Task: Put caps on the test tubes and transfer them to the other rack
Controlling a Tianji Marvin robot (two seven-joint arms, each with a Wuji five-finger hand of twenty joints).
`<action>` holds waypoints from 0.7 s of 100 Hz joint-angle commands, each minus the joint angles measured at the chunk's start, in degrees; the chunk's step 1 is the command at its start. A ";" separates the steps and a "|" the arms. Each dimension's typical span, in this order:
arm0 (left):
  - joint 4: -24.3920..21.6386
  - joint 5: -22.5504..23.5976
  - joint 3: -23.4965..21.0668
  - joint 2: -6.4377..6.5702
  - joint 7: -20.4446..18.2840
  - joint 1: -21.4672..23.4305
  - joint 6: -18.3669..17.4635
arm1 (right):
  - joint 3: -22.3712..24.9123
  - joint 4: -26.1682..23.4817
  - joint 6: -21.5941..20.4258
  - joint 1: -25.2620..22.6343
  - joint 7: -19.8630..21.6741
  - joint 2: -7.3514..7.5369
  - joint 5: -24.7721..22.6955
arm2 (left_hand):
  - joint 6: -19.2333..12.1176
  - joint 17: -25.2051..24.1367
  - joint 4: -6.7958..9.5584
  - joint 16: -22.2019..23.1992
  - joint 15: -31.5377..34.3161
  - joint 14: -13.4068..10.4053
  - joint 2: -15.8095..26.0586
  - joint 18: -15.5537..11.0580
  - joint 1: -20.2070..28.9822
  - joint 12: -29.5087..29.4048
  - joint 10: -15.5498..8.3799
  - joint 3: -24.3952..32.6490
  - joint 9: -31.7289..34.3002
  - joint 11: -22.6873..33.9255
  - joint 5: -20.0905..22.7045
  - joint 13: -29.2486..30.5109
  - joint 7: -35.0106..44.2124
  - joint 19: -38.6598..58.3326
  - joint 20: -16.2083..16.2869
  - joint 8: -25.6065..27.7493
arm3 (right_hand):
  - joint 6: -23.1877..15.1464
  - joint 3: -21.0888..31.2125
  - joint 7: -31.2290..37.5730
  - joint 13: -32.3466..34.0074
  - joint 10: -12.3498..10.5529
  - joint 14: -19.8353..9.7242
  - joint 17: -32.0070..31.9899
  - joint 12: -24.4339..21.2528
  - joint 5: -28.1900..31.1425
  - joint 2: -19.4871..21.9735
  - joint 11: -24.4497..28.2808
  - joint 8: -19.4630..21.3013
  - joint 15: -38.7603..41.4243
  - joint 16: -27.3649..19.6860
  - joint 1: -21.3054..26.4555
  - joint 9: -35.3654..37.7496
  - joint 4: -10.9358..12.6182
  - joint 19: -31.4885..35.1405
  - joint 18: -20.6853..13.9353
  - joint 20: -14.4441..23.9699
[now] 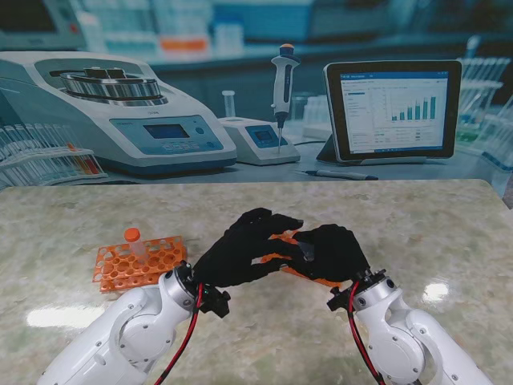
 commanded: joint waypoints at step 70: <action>-0.41 -3.31 1.62 0.27 -3.06 -1.25 0.92 | -0.10 -0.69 -0.24 -0.41 0.21 -0.13 0.23 | -2.67 2.91 2.20 1.48 1.80 -0.49 3.04 -0.42 1.62 0.46 -1.24 -6.55 0.31 -0.41 1.91 3.14 2.11 5.17 0.95 1.04 | -3.63 0.56 3.32 1.28 0.92 -8.67 4.23 1.19 1.62 2.33 0.95 1.67 11.96 3.91 1.74 2.90 -0.33 17.35 -5.06 3.85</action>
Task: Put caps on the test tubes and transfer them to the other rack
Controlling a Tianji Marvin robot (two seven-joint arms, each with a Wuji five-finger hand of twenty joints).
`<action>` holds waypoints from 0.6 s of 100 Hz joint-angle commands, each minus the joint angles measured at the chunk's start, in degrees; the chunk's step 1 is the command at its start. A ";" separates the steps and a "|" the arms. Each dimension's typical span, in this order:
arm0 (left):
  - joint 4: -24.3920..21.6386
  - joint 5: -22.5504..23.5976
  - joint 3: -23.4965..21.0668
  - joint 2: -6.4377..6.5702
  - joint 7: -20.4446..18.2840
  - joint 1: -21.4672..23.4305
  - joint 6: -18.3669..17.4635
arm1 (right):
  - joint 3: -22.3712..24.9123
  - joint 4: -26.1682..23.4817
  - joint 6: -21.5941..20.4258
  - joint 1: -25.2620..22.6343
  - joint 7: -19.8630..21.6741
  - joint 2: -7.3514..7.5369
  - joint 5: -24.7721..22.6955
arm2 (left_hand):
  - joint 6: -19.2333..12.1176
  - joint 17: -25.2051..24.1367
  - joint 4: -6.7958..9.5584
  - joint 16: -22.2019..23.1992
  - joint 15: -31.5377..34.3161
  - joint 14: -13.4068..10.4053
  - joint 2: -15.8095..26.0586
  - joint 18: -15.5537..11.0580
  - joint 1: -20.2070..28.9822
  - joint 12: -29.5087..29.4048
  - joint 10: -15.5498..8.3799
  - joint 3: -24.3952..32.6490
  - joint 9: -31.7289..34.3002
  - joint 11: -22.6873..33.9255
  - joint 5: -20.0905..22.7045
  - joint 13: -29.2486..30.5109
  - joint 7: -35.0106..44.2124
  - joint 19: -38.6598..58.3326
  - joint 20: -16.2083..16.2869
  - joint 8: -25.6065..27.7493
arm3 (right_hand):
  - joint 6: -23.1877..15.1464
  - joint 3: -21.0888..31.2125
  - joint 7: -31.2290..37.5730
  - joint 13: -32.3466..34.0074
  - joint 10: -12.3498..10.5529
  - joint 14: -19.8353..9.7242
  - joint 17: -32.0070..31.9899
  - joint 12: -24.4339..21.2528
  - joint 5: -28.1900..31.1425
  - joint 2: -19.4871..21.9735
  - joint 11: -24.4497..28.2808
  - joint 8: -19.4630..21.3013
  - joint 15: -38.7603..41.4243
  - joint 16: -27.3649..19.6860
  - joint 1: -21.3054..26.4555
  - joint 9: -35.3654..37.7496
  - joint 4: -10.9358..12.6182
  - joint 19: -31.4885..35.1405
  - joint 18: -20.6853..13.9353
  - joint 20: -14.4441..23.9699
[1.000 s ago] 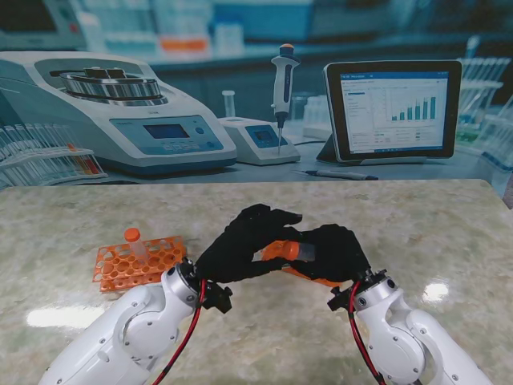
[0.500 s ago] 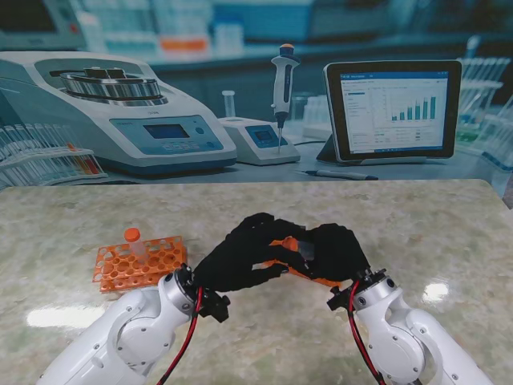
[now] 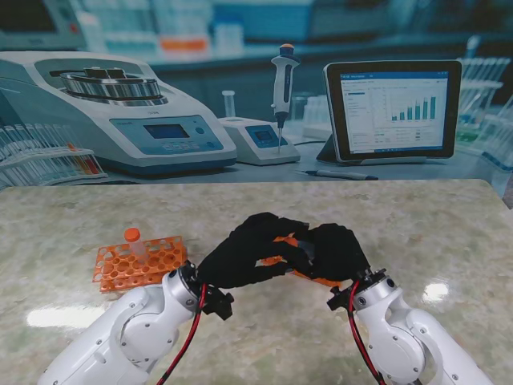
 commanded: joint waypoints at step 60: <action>1.02 -1.72 1.50 0.26 -3.05 -2.16 3.26 | -0.51 -1.72 -1.37 -1.87 -0.87 -0.18 -0.39 | 4.34 10.54 2.31 45.44 15.59 -5.82 1.21 -7.00 7.83 14.15 -1.63 7.62 9.36 6.21 0.44 12.25 5.77 29.98 17.55 6.17 | -4.32 0.11 3.05 1.28 0.80 -8.67 4.23 1.10 0.94 2.67 0.84 1.81 11.96 3.91 1.21 2.89 -0.54 17.35 -5.06 3.87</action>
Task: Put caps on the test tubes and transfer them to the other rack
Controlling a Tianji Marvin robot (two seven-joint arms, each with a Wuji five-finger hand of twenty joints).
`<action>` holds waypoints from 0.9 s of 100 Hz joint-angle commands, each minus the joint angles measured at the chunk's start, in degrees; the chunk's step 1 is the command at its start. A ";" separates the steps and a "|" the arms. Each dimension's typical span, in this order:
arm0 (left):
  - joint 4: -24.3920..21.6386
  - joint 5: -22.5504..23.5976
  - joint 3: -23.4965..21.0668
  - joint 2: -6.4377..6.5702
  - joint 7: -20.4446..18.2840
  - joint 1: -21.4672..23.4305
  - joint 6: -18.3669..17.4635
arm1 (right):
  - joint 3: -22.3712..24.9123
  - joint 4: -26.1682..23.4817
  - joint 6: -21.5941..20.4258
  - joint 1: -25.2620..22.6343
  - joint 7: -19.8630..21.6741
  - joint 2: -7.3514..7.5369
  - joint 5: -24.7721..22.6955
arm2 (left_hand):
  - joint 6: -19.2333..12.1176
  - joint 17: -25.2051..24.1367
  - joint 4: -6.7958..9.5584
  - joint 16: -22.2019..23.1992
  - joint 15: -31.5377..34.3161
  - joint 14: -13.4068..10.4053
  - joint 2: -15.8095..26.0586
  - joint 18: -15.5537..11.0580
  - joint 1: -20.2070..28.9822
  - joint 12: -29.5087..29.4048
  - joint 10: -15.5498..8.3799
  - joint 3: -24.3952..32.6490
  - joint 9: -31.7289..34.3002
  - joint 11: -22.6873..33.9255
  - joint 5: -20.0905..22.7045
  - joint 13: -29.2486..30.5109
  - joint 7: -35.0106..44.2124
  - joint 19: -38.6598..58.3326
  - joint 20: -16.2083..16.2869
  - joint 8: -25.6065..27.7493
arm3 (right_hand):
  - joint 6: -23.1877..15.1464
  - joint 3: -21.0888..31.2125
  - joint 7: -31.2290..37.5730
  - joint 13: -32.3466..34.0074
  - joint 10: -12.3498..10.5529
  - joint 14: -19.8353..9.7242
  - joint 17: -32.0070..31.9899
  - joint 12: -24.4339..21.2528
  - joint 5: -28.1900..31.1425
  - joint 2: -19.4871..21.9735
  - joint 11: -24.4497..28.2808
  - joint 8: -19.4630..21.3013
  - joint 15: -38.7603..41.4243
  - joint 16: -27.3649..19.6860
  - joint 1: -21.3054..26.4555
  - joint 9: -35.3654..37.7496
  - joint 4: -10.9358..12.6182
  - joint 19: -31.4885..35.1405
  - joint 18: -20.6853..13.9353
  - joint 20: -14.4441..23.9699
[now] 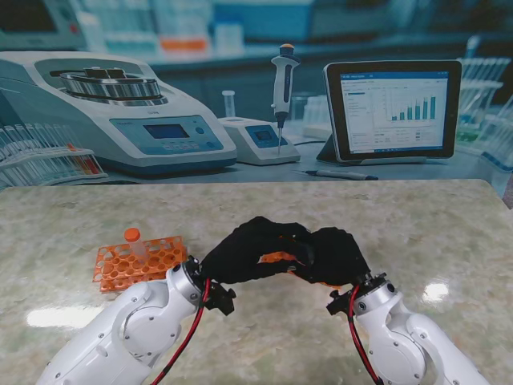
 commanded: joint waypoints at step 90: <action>-0.49 -5.72 0.88 0.40 -5.24 -1.66 1.98 | -0.59 -1.47 -5.56 -2.10 -0.56 -0.04 -0.83 | 2.06 22.32 -0.18 1.90 39.71 -13.66 14.38 -5.10 7.81 32.97 -2.30 18.15 14.49 24.48 -1.18 15.43 27.03 27.33 12.00 24.41 | -6.60 -4.10 -1.12 1.27 1.73 -8.65 3.97 -0.17 -2.28 4.82 -2.81 0.48 10.66 3.39 -1.40 2.68 -2.15 16.41 -5.36 3.53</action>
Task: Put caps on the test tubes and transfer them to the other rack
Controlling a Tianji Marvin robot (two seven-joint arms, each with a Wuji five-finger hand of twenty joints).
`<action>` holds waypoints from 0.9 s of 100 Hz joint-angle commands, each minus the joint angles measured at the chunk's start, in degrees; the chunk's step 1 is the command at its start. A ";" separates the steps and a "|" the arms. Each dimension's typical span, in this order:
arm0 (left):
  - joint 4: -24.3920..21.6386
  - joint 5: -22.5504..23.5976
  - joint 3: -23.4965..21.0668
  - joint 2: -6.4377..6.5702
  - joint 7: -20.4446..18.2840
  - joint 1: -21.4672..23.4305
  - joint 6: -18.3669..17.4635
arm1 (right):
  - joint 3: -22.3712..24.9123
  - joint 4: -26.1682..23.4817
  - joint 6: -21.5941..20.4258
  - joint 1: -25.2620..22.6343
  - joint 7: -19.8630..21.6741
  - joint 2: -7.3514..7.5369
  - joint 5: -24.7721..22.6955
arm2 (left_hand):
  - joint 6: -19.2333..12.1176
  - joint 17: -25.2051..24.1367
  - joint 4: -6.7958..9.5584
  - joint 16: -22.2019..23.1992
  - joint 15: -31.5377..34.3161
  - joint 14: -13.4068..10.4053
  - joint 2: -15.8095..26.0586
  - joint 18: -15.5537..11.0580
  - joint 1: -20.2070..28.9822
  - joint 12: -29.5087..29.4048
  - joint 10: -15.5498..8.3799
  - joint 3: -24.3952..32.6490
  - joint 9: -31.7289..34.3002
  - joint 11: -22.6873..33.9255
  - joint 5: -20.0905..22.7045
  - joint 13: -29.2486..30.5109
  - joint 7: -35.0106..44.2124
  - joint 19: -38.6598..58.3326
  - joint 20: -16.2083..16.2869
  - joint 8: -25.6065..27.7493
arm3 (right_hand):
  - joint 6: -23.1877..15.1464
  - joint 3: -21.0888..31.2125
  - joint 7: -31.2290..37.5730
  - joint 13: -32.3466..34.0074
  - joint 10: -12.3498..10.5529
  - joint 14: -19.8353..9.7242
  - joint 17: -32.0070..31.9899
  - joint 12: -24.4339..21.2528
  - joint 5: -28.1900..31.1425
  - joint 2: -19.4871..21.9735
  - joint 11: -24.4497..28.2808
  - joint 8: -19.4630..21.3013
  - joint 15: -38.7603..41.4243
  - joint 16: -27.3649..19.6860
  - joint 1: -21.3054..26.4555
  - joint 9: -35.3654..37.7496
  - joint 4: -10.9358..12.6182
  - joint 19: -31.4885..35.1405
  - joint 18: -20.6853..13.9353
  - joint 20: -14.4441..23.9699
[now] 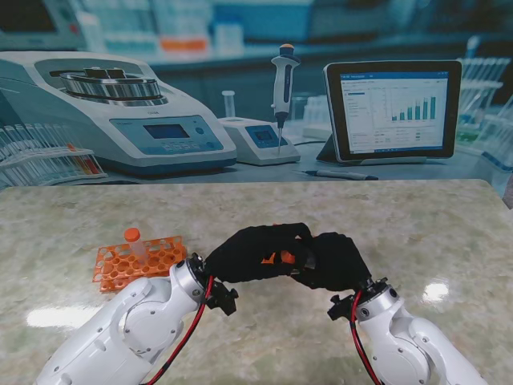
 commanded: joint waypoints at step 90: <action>-3.62 -1.55 -2.97 0.06 -1.15 1.56 -1.16 | -1.89 -0.56 -0.28 -0.12 -0.01 -0.05 -1.43 | -1.59 7.98 4.46 -1.95 0.95 -2.53 12.50 0.75 8.66 -0.97 -2.58 19.35 20.13 30.71 9.55 6.71 15.84 2.81 5.68 12.73 | -6.39 -6.97 -20.08 0.90 7.18 3.95 -1.39 -10.97 -8.36 0.73 -21.39 -30.06 -17.50 -9.92 1.59 -5.93 -5.67 -7.09 9.37 -6.52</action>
